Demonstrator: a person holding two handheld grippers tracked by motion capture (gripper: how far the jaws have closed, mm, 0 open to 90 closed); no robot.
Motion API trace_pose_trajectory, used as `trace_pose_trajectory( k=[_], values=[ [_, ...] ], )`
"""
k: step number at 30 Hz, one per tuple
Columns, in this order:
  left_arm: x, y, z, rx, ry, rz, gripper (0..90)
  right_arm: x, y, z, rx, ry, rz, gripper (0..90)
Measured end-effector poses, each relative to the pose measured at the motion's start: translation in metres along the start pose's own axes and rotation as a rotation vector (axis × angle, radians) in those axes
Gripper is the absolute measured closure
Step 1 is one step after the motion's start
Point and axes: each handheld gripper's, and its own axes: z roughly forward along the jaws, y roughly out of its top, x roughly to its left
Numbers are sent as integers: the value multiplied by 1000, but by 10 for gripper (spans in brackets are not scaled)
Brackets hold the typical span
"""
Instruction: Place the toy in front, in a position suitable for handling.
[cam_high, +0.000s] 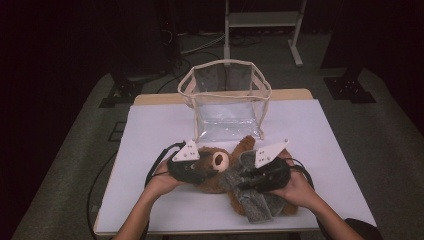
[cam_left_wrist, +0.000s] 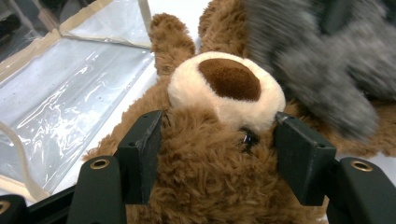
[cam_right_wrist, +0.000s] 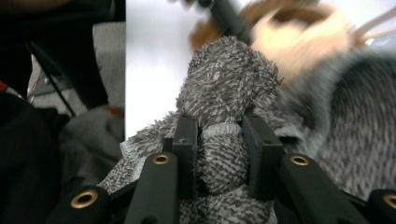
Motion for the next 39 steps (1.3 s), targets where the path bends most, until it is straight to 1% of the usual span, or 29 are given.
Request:
trace_pose_trajectory(
  k=[4,5,7,9,12,13,15,17,19,20,23,27,32,35,36,37,39],
  values=[
    [2,1,0,-2,22,-27,366,8,-16,-7,35,-5,10,684],
    [2,1,1,-4,23,-32,366,10,-19,-10,38,-7,19,684],
    [3,1,3,0,10,-39,367,11,-21,-13,37,-14,19,684],
    [2,2,4,7,12,-34,368,12,-18,-12,37,-14,15,685],
    [1,3,4,11,24,-21,368,15,-7,-3,51,-4,-23,684],
    [1,2,3,10,25,-24,368,16,-5,2,63,-1,-36,684],
    [1,2,3,12,21,-25,367,19,-2,8,97,-2,-57,683],
    [2,1,2,19,3,-20,365,20,-5,8,106,-1,-57,684],
    [2,0,1,20,-1,-16,365,20,-11,1,101,-12,-42,684],
    [1,0,1,15,-2,-20,365,20,-14,-4,95,-19,-30,684],
    [0,0,2,17,0,-29,364,19,-29,-26,60,-47,18,683],
    [0,2,3,22,2,-26,363,20,-50,-59,8,-105,87,684],
    [0,1,3,23,-4,-26,362,22,-68,-90,-29,-178,135,684],
    [-1,2,4,21,-8,-24,362,20,-72,-106,-60,-225,157,684],
    [-1,2,4,23,-9,-21,361,18,-71,-109,-72,-233,163,684],
    [-2,2,4,24,-10,-16,361,17,-69,-111,-84,-237,158,684],
    [-3,3,4,32,-16,-4,361,12,-61,-110,-104,-231,147,684]
  ],
)
